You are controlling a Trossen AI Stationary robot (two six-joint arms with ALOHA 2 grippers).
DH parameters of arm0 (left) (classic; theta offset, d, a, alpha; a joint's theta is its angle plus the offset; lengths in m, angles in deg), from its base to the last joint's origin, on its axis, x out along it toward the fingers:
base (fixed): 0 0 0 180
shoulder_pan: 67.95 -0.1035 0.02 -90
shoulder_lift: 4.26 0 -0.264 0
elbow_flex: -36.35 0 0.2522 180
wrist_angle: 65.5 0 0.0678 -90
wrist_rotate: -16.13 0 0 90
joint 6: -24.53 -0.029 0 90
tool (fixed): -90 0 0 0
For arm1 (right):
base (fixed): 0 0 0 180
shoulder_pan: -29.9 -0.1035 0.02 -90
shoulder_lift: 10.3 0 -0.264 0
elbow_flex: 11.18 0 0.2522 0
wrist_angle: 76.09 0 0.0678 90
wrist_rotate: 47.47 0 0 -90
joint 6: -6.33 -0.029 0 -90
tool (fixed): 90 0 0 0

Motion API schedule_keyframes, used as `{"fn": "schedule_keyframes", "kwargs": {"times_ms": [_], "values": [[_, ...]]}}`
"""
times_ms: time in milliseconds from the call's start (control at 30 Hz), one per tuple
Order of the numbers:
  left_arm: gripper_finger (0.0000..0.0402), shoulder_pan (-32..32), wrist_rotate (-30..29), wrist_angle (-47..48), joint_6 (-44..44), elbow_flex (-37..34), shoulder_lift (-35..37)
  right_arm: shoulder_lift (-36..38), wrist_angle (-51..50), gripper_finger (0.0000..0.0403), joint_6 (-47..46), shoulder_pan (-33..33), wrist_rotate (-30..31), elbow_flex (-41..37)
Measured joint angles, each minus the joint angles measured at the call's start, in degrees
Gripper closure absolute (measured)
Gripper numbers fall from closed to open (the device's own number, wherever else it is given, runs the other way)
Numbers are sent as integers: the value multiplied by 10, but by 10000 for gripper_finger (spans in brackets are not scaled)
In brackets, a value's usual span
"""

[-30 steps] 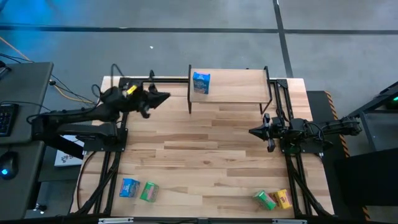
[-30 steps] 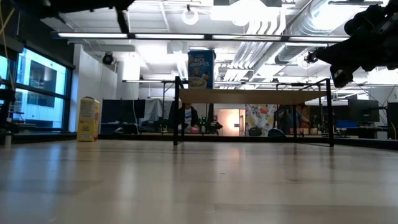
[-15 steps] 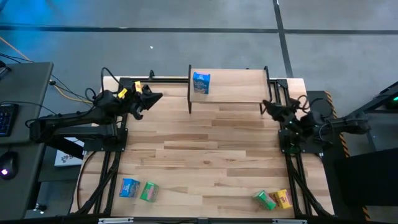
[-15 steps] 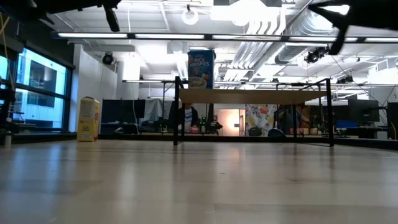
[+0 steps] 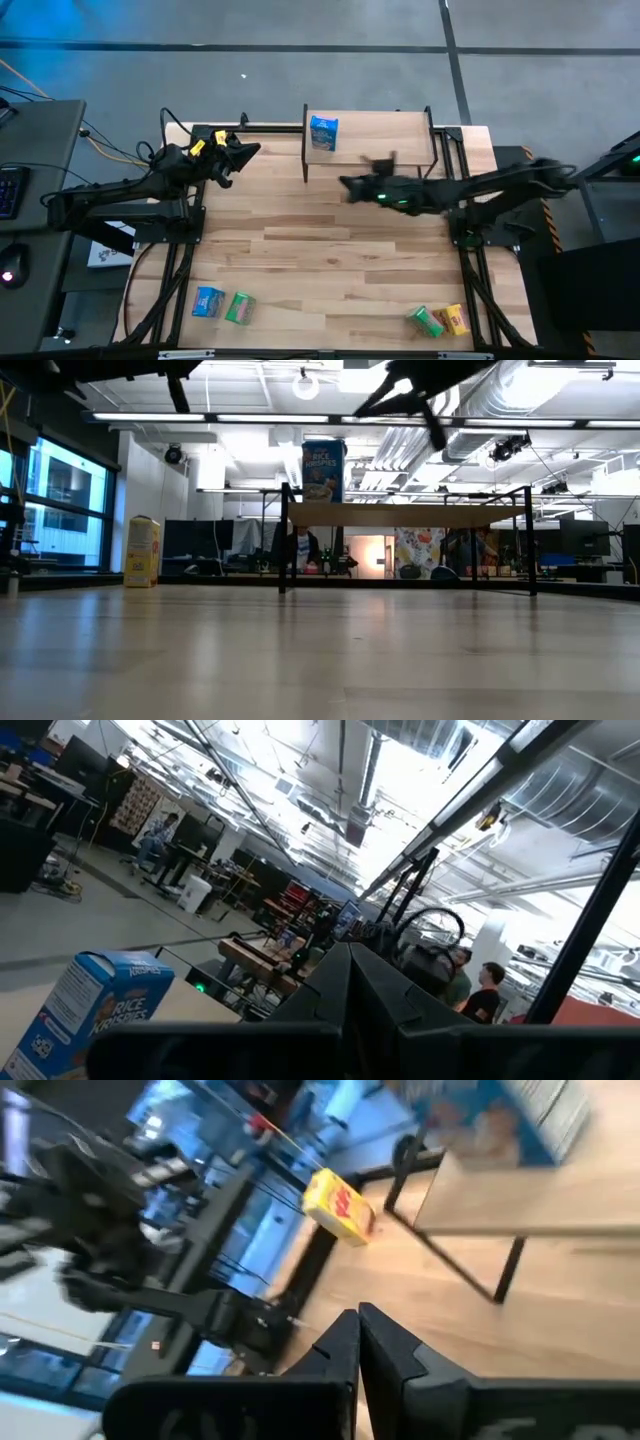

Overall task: Stack cereal on shelf
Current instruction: Put the top blue cereal box on the shelf

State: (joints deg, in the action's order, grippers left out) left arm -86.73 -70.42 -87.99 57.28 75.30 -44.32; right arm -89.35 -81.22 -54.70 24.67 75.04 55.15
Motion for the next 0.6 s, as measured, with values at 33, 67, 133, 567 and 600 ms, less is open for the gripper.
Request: {"fn": "schedule_keyframes", "kwargs": {"times_ms": [33,67,133,567,600], "values": [[401,0,0,0,0,0,0,-28,-10,403,-2,2,1,27],[401,0,0,0,0,0,0,-52,-25,403,3,4,3,56],[401,0,0,0,0,0,0,-96,-84,403,21,13,10,121],[401,0,5,0,0,0,0,-305,-476,403,121,85,104,438],[401,0,5,0,0,0,0,-312,-474,403,121,88,104,442]]}}
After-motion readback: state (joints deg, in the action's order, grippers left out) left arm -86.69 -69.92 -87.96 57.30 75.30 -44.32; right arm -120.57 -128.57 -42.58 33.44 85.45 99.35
